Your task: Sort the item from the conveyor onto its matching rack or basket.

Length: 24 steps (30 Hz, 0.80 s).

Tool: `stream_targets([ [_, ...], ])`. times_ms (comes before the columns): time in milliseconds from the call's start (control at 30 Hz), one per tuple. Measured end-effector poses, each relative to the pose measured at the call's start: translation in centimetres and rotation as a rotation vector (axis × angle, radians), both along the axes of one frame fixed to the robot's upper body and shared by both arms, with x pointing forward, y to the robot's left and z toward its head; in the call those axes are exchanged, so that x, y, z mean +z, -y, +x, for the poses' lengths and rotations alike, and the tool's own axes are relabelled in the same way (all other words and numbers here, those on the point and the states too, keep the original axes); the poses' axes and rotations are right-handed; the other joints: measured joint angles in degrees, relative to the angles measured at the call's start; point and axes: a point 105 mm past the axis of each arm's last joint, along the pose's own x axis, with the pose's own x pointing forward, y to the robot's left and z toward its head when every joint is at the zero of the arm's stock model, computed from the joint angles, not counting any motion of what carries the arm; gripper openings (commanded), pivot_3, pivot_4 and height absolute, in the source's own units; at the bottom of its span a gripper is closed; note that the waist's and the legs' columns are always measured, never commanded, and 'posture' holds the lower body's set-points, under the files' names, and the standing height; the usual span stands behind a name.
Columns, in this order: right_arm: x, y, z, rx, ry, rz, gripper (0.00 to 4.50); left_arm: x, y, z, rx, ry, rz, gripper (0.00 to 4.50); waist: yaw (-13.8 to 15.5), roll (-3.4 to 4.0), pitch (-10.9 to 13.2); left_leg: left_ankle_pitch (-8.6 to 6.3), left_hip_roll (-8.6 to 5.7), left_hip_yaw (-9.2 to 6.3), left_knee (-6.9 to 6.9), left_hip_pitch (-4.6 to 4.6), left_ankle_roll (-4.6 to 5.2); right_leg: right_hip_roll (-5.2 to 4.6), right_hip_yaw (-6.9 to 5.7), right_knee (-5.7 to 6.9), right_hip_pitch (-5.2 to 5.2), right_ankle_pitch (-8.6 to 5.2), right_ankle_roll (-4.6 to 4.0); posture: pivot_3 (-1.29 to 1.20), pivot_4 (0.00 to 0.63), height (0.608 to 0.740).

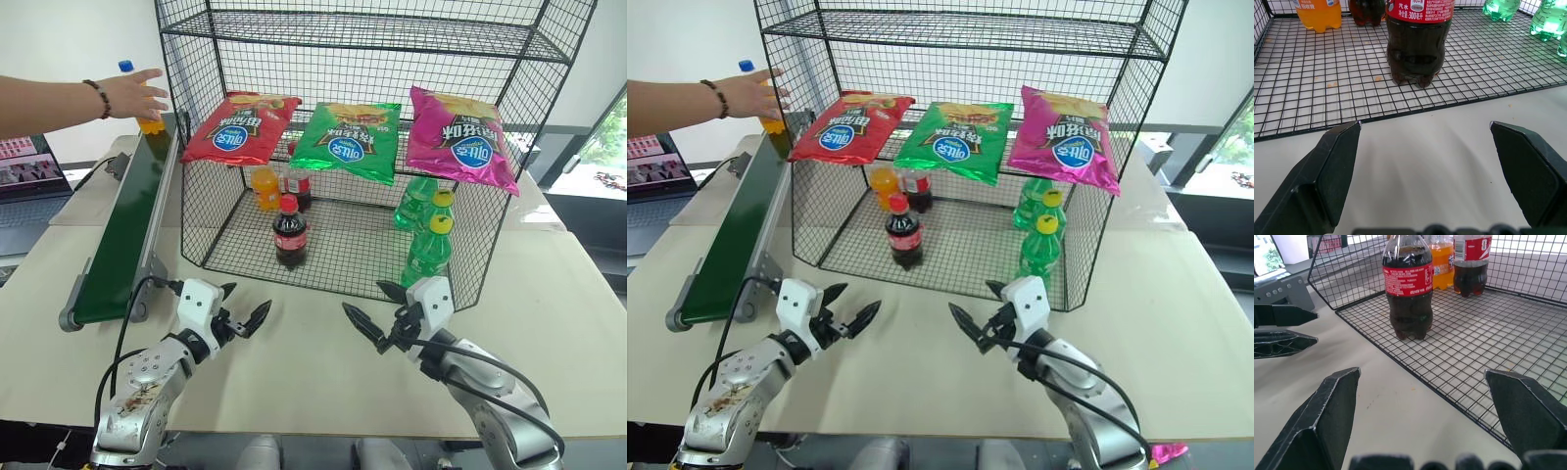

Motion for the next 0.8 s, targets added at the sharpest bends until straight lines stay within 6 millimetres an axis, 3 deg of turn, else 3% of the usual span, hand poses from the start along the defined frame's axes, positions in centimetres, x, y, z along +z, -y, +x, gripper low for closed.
stream_targets([
  [133, 0.9, 0.0, 0.5, 0.046, 0.035, -0.020, 4.48, 1.3, -1.4, -0.2, 0.047, 0.040, -0.027, 4.50, 0.02, 0.00, 0.00, 0.00, 0.00, 0.00, 0.00, 0.01, 0.00, 0.00, 0.00, 0.00, 0.00, 0.00, 0.00, 0.00, 0.150, 0.738],
  [333, 3.9, -1.2, 0.5, 0.242, 0.104, -0.008, 4.48, 4.6, -5.5, -0.4, 0.254, 0.167, -0.093, 4.50, 0.01, -0.01, 0.01, 0.00, 0.00, 0.00, 0.01, 0.02, 0.00, 0.00, -0.01, 0.00, 0.04, 0.03, -0.04, 0.00, 0.150, 0.738],
  [533, 8.9, -3.6, 0.4, 0.534, 0.224, -0.005, 4.48, 7.5, -11.0, -0.9, 0.552, 0.308, -0.129, 4.50, -0.07, -0.05, 0.03, 0.00, 0.01, -0.03, 0.05, 0.04, 0.01, 0.02, -0.06, 0.01, 0.07, 0.24, -0.39, 0.00, 0.150, 0.738],
  [800, 11.1, -7.2, 1.1, 0.762, 0.272, 0.036, 4.48, 8.3, -14.8, -1.7, 0.769, 0.347, -0.124, 4.50, -0.01, -0.10, 0.01, 0.00, 0.01, -0.04, 0.06, 0.03, 0.01, 0.01, -0.09, 0.06, 0.04, 0.28, -0.45, 0.00, 0.150, 0.738],
])
